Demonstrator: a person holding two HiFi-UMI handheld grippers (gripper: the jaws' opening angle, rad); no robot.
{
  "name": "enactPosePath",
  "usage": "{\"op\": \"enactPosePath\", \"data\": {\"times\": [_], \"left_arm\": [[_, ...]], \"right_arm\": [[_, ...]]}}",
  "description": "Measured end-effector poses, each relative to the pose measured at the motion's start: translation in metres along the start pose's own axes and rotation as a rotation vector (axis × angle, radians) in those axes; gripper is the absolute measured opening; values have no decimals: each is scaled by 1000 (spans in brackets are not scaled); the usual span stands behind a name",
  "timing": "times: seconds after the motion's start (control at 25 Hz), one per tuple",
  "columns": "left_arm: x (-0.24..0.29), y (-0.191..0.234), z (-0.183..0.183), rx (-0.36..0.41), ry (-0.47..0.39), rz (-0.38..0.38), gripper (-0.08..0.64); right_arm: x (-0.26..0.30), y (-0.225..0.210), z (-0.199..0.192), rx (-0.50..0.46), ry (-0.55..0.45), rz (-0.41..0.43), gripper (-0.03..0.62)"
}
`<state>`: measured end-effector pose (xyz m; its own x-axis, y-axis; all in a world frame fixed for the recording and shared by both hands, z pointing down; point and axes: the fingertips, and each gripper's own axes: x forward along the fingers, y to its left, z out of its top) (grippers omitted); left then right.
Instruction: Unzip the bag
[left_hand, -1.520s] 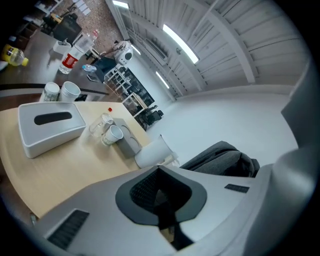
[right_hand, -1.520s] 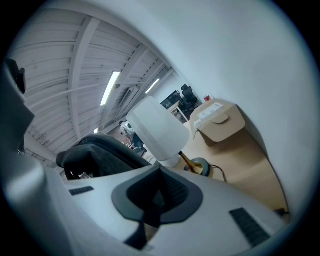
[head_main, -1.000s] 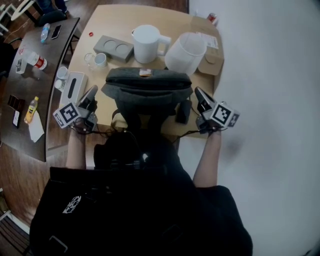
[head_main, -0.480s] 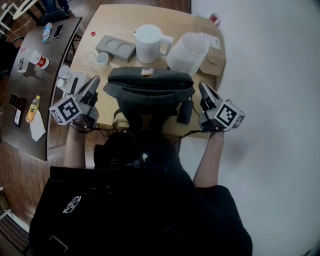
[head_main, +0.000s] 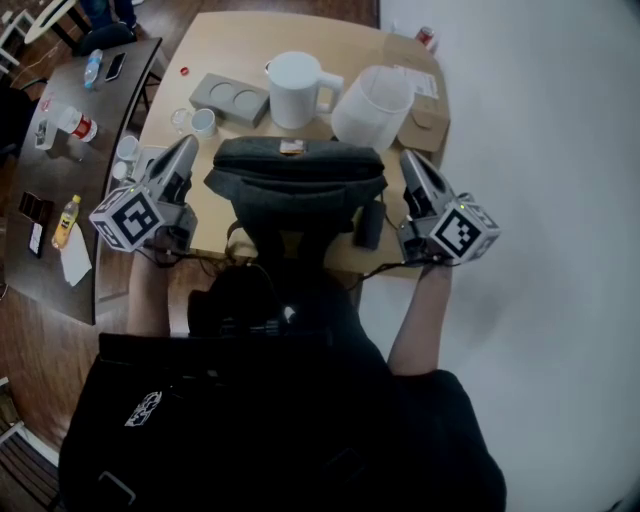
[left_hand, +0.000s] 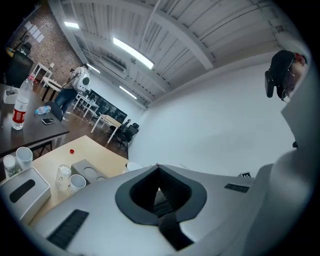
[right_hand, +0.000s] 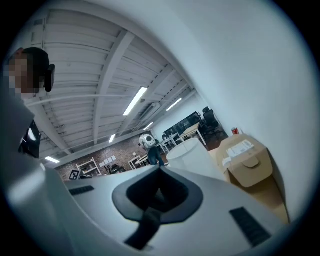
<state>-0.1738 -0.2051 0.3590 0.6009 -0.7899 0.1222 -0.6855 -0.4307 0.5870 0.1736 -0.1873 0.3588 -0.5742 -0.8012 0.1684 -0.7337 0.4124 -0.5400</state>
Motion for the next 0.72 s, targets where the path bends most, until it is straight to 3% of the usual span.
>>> {"op": "enactPosePath", "data": {"times": [0.2, 0.72], "left_arm": [[8, -9, -1, 41, 12, -18, -3], [37, -67, 11, 319, 3, -61, -3]], "right_arm": [[6, 15, 10, -49, -6, 22, 6], [36, 84, 18, -257, 16, 116, 6]]}}
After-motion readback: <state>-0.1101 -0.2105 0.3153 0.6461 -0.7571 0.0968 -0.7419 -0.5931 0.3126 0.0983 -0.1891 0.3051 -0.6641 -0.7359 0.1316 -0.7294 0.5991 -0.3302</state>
